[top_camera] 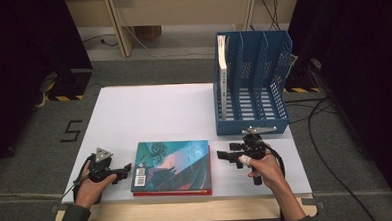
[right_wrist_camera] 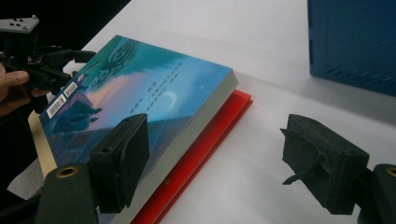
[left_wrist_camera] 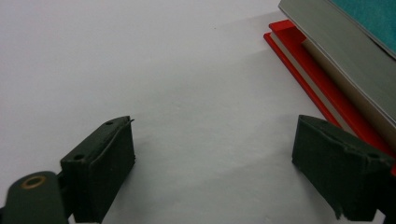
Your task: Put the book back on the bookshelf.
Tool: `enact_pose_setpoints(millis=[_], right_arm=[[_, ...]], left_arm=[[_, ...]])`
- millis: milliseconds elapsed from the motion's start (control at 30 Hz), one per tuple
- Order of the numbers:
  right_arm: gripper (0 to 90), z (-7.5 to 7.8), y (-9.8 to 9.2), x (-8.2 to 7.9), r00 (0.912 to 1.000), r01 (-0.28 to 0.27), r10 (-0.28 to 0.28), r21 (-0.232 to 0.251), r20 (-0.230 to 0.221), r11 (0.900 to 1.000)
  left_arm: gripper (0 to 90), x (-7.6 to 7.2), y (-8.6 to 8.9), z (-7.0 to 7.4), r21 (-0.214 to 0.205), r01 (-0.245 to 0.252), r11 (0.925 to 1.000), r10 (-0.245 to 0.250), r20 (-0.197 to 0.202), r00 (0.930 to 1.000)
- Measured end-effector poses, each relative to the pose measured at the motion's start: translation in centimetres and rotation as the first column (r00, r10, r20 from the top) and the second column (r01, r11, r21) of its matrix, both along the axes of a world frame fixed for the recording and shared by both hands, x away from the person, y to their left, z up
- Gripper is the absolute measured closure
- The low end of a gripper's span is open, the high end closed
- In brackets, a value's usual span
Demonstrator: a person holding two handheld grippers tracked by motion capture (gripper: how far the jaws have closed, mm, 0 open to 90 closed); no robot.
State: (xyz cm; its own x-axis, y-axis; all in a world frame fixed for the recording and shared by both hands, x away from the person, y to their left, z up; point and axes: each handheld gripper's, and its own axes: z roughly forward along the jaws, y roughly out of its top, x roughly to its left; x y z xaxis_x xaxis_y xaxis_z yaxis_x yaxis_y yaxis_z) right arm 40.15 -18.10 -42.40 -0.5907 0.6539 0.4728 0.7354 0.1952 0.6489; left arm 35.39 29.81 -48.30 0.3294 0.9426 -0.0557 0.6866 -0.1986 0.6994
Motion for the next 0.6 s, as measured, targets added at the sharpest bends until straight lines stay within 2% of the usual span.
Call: enact_pose_setpoints(millis=[167,267,400,433,467,500,567,600], right_arm=[[23.4,-0.5,0.3,-0.4,0.9999,-0.006,0.006,-0.003,-0.01,1.0],[23.5,-0.6,0.4,-0.7,0.9999,-0.01,0.01,-0.005,-0.012,0.9999],[23.5,-0.9,0.6,-1.0,0.9997,-0.017,0.017,-0.006,-0.017,0.9998],[23.5,-1.0,0.7,-1.1,0.9997,-0.018,0.018,-0.006,-0.019,0.9998],[23.3,-1.2,0.9,-1.3,0.9994,-0.027,0.027,-0.01,-0.022,0.9996],[23.3,-1.2,0.9,-1.3,0.9994,-0.027,0.027,-0.01,-0.022,0.9996],[23.4,-1.2,1.2,-1.4,0.9991,-0.036,0.036,-0.015,-0.024,0.9992],[23.4,-1.3,1.4,-1.5,0.9988,-0.045,0.044,-0.013,-0.022,0.9989]], left_arm=[[12.5,0.0,0.0,0.0,-0.004,-0.002,1.0,0.002,-0.001,1.0],[14.6,0.0,0.4,0.1,-0.035,-0.011,0.9993,0.011,0.001,0.9999],[14.7,-0.1,0.6,0.2,-0.047,-0.02,0.9987,0.02,0.004,0.9998],[14.7,-0.2,0.7,0.3,-0.054,-0.02,0.9983,0.021,0.008,0.9997],[14.7,-0.4,0.8,0.7,-0.088,-0.026,0.9958,0.027,0.015,0.9995],[14.7,-0.4,0.8,0.7,-0.088,-0.026,0.9958,0.027,0.015,0.9995],[14.7,-0.6,0.8,1.0,-0.121,-0.028,0.9922,0.029,0.012,0.9995],[14.7,-0.8,0.4,1.1,-0.125,-0.005,0.9921,0.006,0.008,1.0]])
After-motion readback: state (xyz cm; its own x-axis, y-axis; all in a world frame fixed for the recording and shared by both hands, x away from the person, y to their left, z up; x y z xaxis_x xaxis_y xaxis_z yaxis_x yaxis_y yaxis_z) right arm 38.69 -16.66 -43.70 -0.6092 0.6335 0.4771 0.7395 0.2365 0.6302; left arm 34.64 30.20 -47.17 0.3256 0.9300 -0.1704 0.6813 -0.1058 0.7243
